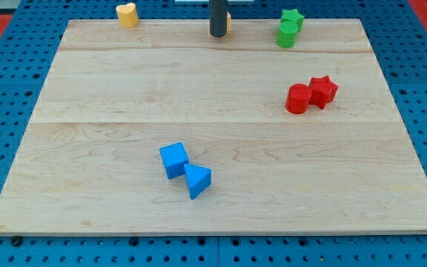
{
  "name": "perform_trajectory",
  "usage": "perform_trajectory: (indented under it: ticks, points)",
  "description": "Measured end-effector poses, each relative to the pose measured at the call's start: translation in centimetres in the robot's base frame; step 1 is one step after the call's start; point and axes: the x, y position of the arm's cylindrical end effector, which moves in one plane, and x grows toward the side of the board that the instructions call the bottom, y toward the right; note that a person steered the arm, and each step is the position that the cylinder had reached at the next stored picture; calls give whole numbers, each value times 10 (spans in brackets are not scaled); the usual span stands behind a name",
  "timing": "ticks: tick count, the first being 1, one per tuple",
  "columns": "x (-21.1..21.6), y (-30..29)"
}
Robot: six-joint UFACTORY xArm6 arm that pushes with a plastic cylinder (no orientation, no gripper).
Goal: Move your arm to the bottom of the blue triangle
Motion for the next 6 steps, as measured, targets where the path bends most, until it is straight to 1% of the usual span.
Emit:
perform_trajectory:
  ticks: [2,3,4,5,6]
  points:
    - [3,-1]
    - [26,12]
    - [40,28]
    - [76,61]
    - [141,62]
